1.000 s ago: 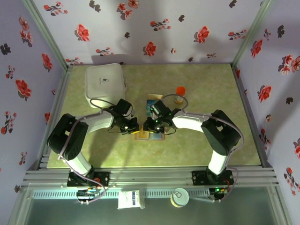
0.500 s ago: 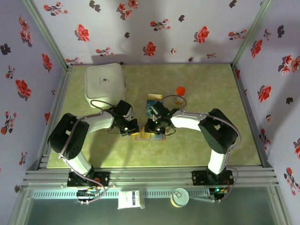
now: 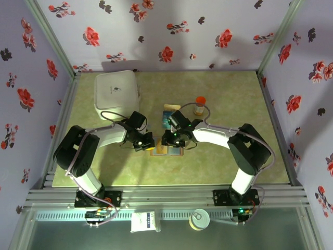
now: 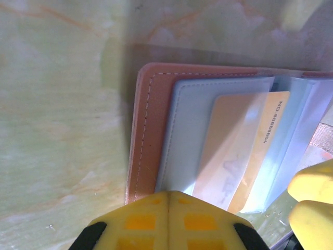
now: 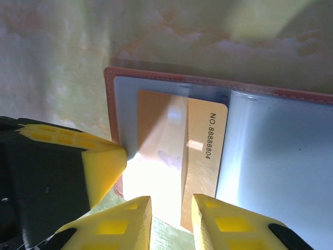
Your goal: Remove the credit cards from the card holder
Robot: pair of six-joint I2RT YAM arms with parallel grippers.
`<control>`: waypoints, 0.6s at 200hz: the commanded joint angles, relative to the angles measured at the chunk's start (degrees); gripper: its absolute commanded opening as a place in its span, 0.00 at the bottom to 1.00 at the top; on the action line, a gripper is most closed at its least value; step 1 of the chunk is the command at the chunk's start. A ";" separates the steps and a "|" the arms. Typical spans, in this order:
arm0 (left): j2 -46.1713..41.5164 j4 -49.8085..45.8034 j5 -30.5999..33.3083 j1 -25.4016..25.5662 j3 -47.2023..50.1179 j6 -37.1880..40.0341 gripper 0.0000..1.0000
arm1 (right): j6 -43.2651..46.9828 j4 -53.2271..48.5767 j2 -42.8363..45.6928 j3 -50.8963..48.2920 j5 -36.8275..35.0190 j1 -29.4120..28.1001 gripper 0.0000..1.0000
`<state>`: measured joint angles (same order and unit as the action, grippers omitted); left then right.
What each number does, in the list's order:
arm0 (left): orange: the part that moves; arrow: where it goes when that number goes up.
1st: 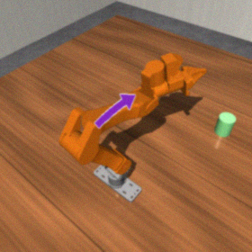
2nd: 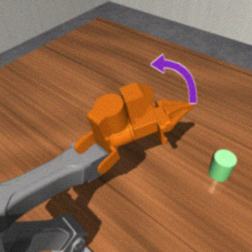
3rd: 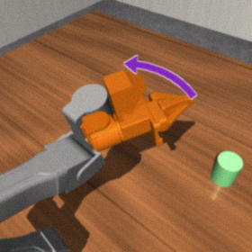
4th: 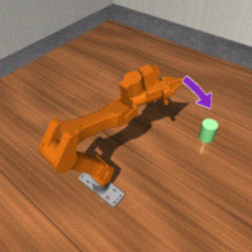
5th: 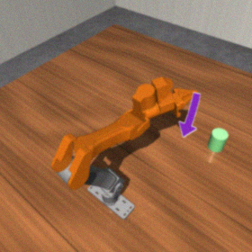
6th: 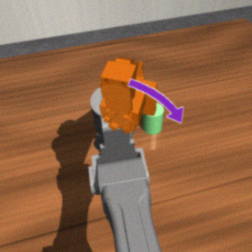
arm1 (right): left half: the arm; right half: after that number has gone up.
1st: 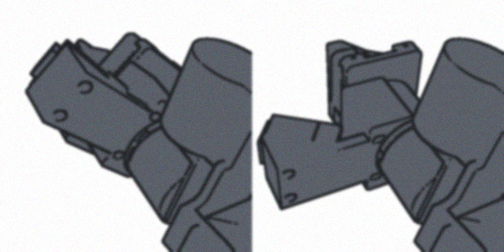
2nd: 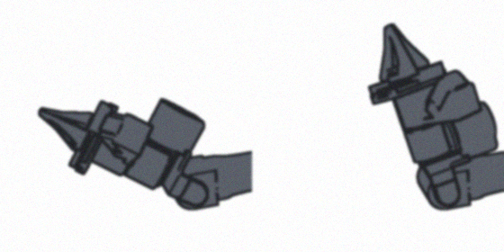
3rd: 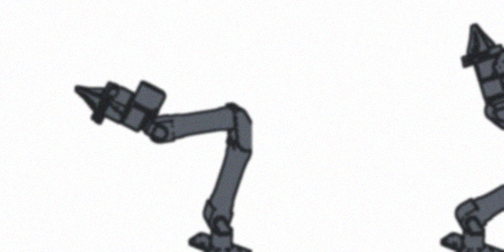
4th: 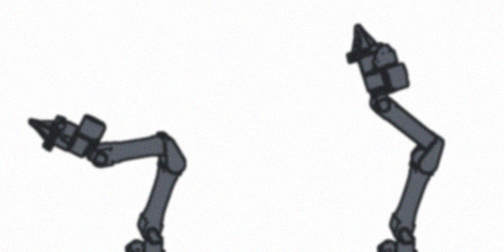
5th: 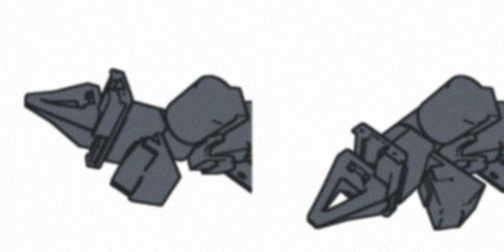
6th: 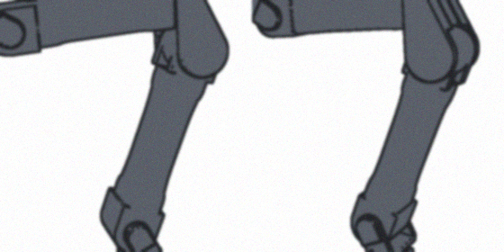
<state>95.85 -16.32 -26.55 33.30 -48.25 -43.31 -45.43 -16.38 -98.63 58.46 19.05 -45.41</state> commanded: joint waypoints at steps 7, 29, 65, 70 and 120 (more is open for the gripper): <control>-2.80 -1.13 0.46 -0.43 -0.97 -0.57 0.00 | -1.10 1.82 1.60 -1.62 -0.23 0.73 0.28; -3.56 -1.18 -0.04 0.05 -1.40 -1.06 0.00 | -2.87 5.38 1.68 -3.64 1.08 1.49 0.28; -1.73 -1.23 -0.36 1.23 -2.71 -1.03 0.00 | -4.74 10.34 1.73 -6.54 2.99 2.58 0.27; -1.30 -1.18 -0.43 1.32 -2.73 -0.92 0.00 | -4.93 10.82 1.70 -6.83 3.19 2.73 0.27; 1.57 -0.55 -0.75 1.51 -2.73 -0.15 0.00 | -5.81 13.51 0.46 -8.43 4.89 3.40 0.26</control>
<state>95.92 -16.32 -26.57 34.50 -50.15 -43.75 -50.00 -5.48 -98.35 51.05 22.46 -42.35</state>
